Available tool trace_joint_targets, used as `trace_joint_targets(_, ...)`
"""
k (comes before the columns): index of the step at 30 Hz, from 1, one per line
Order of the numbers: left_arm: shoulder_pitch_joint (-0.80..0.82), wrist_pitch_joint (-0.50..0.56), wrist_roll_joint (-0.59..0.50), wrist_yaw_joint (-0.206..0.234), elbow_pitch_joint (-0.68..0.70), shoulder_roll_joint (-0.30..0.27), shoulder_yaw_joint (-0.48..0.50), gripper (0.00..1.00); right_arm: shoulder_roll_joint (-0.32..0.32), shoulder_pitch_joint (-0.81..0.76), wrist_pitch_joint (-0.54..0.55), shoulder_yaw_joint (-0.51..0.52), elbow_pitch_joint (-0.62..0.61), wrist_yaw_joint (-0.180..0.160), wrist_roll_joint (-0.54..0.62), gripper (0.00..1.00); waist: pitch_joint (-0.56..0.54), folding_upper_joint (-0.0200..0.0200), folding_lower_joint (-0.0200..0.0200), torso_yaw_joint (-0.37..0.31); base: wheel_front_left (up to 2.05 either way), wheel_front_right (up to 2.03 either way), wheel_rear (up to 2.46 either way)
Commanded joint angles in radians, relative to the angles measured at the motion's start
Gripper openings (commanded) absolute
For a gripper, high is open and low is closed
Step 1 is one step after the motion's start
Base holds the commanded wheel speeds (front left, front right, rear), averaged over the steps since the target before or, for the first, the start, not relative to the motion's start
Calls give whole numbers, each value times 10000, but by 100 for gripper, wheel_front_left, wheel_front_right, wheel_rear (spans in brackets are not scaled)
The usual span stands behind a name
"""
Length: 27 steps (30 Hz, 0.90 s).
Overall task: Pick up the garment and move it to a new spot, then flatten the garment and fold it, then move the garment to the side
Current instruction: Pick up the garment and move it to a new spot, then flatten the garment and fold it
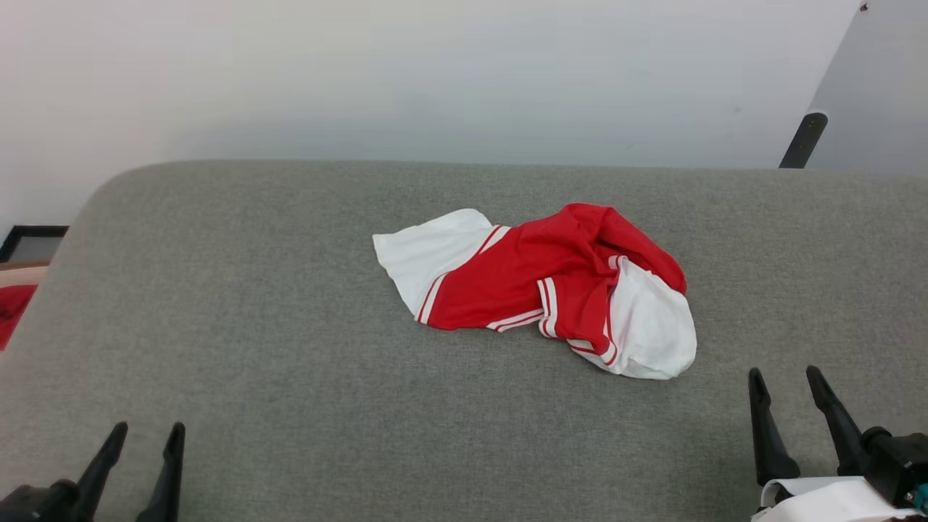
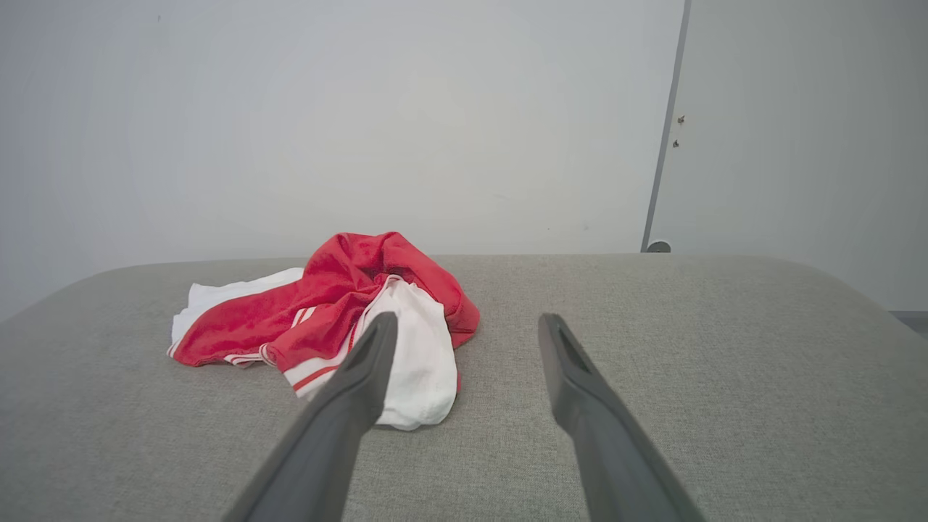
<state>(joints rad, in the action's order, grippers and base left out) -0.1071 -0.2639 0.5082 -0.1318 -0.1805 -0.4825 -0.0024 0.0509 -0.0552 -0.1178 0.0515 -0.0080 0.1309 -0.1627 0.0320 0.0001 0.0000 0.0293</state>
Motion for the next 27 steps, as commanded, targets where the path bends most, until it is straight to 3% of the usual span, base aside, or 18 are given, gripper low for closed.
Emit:
trace_joint_targets(1, -91, -2, -40, 23, 48, 46, 46, 100, -7, 24, -81, -62, 60, -3, -6, 100, 56, -1, 0, -44, 0, 0, 0)
trace_joint_targets(11, -169, -2, -23, 23, 187, 135, 72, 100, -7, 290, -49, -171, 239, -3, 53, 100, 144, -1, 0, -1, 0, 0, 0)
trace_joint_targets(16, -208, -2, 68, 23, 322, 333, 225, 100, -4, 526, 699, -476, 296, -3, 335, 100, 325, -1, 0, 59, 0, 0, 0)
trace_joint_targets(19, -189, -2, 156, 23, 401, 405, 280, 100, 112, 948, 1724, -732, 194, -3, 332, 100, 625, -1, 0, 89, 0, 0, 0)
trace_joint_targets(27, 217, -2, 476, 23, 515, 398, 193, 100, 1387, 2842, 5891, -1584, -236, -4, -399, 100, 1601, -1, 0, 283, 0, 0, 0)
